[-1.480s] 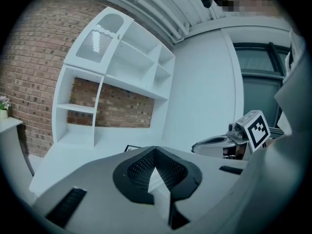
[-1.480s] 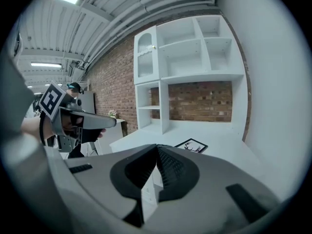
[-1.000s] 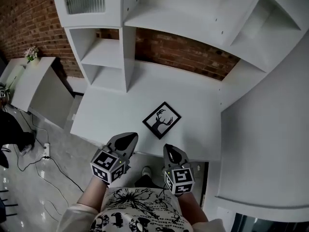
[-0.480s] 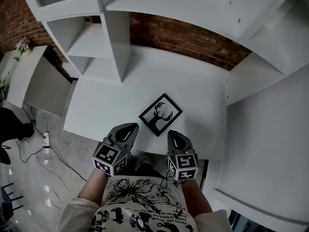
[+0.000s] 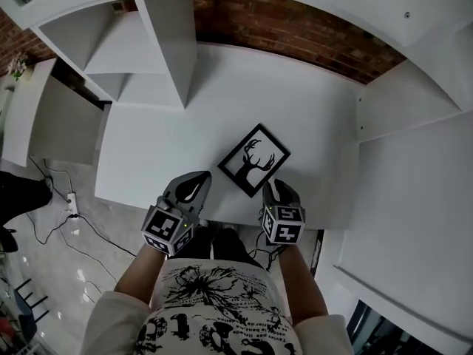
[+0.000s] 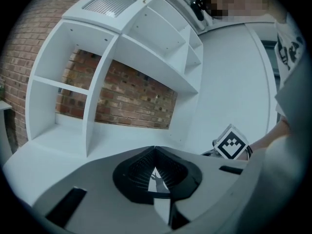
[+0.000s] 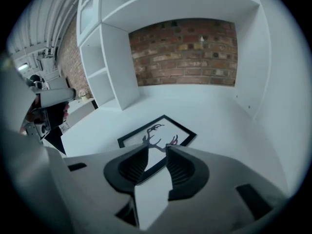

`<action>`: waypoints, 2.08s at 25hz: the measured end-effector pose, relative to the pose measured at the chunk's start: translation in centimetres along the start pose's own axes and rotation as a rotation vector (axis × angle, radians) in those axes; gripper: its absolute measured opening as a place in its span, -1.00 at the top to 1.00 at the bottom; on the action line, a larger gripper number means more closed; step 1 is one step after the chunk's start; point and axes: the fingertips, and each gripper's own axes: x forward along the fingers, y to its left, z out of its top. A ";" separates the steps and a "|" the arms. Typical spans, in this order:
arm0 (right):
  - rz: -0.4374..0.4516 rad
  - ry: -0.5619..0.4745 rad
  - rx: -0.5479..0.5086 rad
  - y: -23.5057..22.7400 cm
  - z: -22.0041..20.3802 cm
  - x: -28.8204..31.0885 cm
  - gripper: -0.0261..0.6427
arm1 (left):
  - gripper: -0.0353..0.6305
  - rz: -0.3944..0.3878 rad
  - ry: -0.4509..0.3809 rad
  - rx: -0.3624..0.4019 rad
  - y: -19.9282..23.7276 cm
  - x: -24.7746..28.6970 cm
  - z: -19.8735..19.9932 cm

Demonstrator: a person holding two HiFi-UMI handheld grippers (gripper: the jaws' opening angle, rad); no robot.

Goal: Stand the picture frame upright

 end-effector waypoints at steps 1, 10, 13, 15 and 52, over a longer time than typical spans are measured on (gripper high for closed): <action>-0.006 0.021 0.018 -0.3 -0.5 0.9 0.58 | 0.86 -0.001 -0.005 0.004 0.3 0.1 -0.3; -0.052 0.155 0.111 -1.8 -4.2 5.8 0.40 | 0.86 0.004 0.047 0.026 1.6 1.0 -4.2; -0.059 0.172 0.138 -2.1 -4.6 6.6 0.40 | 0.86 -0.005 0.046 0.024 1.7 1.1 -4.3; -0.079 0.188 0.152 -2.1 -4.8 7.0 0.39 | 0.86 -0.006 0.048 0.020 1.8 1.0 -4.5; -0.113 0.245 0.092 1.5 -9.8 3.4 0.51 | 0.86 -0.031 0.139 -0.009 2.2 -6.5 -8.7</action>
